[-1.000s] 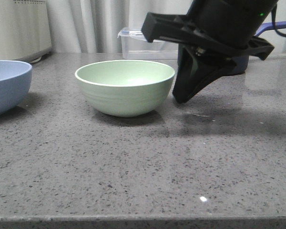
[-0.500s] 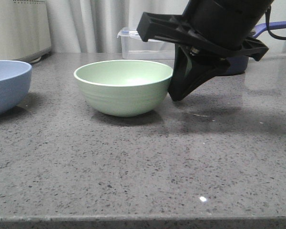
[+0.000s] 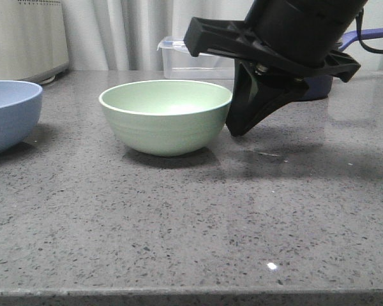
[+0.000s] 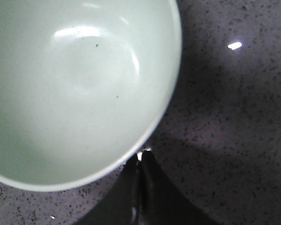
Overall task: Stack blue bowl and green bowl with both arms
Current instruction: 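Lower the left gripper onto the light blue bowl rim and grasp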
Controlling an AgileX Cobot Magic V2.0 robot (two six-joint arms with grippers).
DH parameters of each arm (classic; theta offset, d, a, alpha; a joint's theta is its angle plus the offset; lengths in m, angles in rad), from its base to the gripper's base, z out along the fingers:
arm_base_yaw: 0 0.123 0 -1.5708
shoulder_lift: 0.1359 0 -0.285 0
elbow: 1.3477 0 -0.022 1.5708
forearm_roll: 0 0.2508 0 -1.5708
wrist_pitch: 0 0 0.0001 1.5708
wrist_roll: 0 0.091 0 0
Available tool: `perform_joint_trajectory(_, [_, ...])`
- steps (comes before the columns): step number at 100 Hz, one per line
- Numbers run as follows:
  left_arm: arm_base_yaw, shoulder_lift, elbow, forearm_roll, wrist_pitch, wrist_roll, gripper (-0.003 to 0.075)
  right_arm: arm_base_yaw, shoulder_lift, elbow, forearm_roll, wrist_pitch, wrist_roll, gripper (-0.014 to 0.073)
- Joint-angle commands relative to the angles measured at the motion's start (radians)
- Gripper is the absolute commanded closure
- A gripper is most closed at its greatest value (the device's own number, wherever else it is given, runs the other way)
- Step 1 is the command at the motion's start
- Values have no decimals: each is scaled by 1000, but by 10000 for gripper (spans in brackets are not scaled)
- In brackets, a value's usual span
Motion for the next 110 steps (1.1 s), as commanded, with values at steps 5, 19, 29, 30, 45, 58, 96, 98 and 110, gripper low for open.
perform_joint_trajectory(5, [1, 112, -102, -34, -4, -14, 249, 3, -34, -27, 12, -34, -11, 674])
perform_joint_trajectory(19, [1, 217, -163, -44, 32, -14, 249, 3, -34, -27, 12, -34, -11, 674])
perform_joint_trajectory(29, [1, 284, -188, -48, 36, -14, 249, 3, -34, -27, 12, -35, -11, 674])
perform_joint_trajectory(30, [1, 292, -189, -51, 37, -14, 249, 3, -34, -27, 12, -35, -11, 674])
perform_joint_trajectory(45, [1, 366, -210, -67, 55, -14, 274, 3, -34, -27, 12, -35, -11, 674])
perform_joint_trajectory(58, [1, 414, -223, -72, 61, -14, 346, 3, -34, -27, 12, -35, -11, 674])
perform_joint_trajectory(96, [1, 429, -225, -72, 61, -14, 647, 3, -34, -27, 12, -35, -11, 674])
perform_joint_trajectory(98, [1, 429, -225, -72, 61, -14, 659, 3, -34, -27, 12, -35, -11, 674])
perform_joint_trajectory(110, [1, 429, -225, -72, 63, -14, 740, 3, -34, -27, 12, -35, -11, 674])
